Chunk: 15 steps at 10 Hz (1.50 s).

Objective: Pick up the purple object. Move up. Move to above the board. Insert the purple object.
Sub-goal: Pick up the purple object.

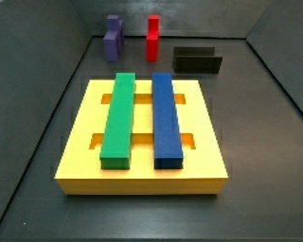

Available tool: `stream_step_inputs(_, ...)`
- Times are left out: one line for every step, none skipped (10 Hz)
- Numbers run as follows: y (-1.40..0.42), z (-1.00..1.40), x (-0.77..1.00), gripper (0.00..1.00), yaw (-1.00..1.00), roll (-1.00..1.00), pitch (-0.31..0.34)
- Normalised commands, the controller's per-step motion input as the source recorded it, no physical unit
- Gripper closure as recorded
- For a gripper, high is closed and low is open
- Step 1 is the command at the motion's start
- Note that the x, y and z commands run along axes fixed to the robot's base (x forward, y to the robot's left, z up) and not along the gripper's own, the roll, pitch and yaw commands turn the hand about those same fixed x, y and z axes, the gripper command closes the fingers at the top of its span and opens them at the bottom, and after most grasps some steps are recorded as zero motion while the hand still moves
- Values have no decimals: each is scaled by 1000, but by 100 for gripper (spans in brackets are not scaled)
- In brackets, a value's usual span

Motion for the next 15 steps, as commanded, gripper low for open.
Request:
stream_step_inputs(17, 0, 0, 0, 0, -7, 0)
stream_step_inputs(0, -29, 0, 0, 0, 0, 0)
stream_step_inputs(0, -111, 0, 0, -26, 0, -6)
stream_step_inputs(209, -40, -97, 0, -137, -69, -40)
stream_step_inputs(314, 0, -49, 0, -169, -86, -7)
stream_step_inputs(340, 0, -109, 0, -209, -89, -10)
stream_step_inputs(331, 0, -177, 0, -229, -74, -34)
stream_step_inputs(254, 0, -151, 0, -237, -54, -19)
stream_step_inputs(146, 0, -103, 0, -231, -11, 0)
stream_step_inputs(91, 0, -66, 0, -214, 0, 0)
stream_step_inputs(66, 0, -23, 0, -209, 0, 0)
stream_step_inputs(69, 0, -6, 0, -194, 0, 0)
stream_step_inputs(0, 0, 0, 0, -106, 0, 0)
stream_step_inputs(0, 0, 0, 0, -71, 0, 0)
stream_step_inputs(0, 0, 0, 0, -43, 0, 0)
